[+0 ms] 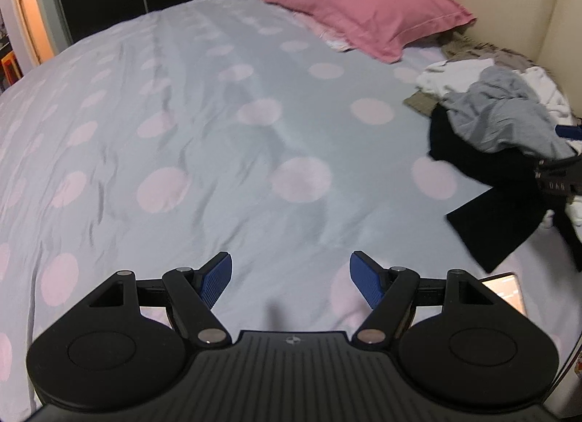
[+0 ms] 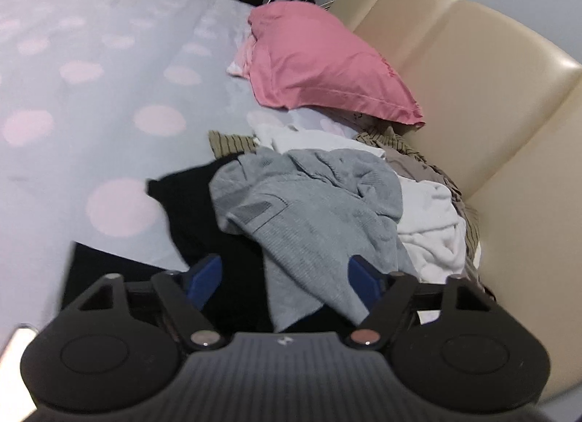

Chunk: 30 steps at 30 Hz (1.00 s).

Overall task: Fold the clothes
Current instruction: 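Reach the right gripper into the pile and grasp the grey-black top, then lift the grey-black top with the right gripper and carry it onto open bed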

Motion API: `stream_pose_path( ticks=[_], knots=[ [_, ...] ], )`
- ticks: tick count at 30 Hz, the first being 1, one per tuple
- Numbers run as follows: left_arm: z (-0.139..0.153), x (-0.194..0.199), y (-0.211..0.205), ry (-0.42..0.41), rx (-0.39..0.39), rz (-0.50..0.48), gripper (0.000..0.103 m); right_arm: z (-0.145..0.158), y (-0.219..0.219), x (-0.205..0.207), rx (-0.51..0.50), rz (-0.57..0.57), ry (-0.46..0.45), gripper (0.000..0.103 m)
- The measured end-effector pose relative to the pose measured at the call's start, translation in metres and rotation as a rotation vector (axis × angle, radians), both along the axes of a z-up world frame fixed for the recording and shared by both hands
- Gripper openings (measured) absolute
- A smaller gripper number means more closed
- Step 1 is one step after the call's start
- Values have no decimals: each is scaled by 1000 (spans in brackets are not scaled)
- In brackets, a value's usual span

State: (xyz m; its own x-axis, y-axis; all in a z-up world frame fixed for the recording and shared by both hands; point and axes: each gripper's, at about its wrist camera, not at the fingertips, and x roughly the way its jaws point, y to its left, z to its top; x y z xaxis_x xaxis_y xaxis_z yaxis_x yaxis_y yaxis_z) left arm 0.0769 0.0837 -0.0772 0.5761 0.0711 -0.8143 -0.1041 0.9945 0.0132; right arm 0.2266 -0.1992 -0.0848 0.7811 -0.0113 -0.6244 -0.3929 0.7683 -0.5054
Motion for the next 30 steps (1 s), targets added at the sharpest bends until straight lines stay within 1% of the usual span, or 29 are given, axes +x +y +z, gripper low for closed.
stream_pose_path(
  ticks=[2, 3, 5, 6, 7, 8, 9, 10, 12, 14, 17, 19, 25, 30],
  knots=[
    [-4, -1, 7, 9, 5, 2, 71, -8, 3, 13, -28, -1, -4, 72],
    [-5, -2, 10, 13, 9, 2, 71, -11, 4, 19, -40, -8, -12, 64],
    [-6, -4, 16, 18, 17, 5, 71, -12, 7, 30, -46, -25, -15, 55],
    [-7, -5, 19, 20, 22, 6, 71, -11, 7, 35, -28, -32, -1, 43],
    [-7, -6, 21, 22, 26, 7, 71, -8, 7, 37, -1, -41, 18, 39],
    [-7, -7, 24, 24, 30, 8, 71, -3, 7, 39, 25, -52, 24, 32],
    [-5, -9, 27, 20, 33, 10, 71, 3, 6, 40, 51, -62, 29, 17],
    [-3, -11, 30, 16, 37, 11, 71, 8, 7, 38, 64, -72, 29, 13],
    [3, -16, 36, 3, 42, 20, 70, 21, 10, 32, 76, -62, 28, 11],
    [9, -21, 41, -12, 36, 31, 70, 38, 14, 20, 105, -23, 31, 10],
    [24, -33, 50, -40, 27, 38, 68, 71, 32, -7, 137, 66, 30, 9],
    [37, -43, 56, -70, 31, 43, 68, 97, 49, -28, 180, 138, 32, 9],
    [77, -85, 88, -150, 49, 82, 68, 171, 122, -113, 240, 406, 11, 9],
    [110, -129, 126, -196, 82, 143, 68, 213, 193, -193, 295, 653, 26, 9]
  ],
)
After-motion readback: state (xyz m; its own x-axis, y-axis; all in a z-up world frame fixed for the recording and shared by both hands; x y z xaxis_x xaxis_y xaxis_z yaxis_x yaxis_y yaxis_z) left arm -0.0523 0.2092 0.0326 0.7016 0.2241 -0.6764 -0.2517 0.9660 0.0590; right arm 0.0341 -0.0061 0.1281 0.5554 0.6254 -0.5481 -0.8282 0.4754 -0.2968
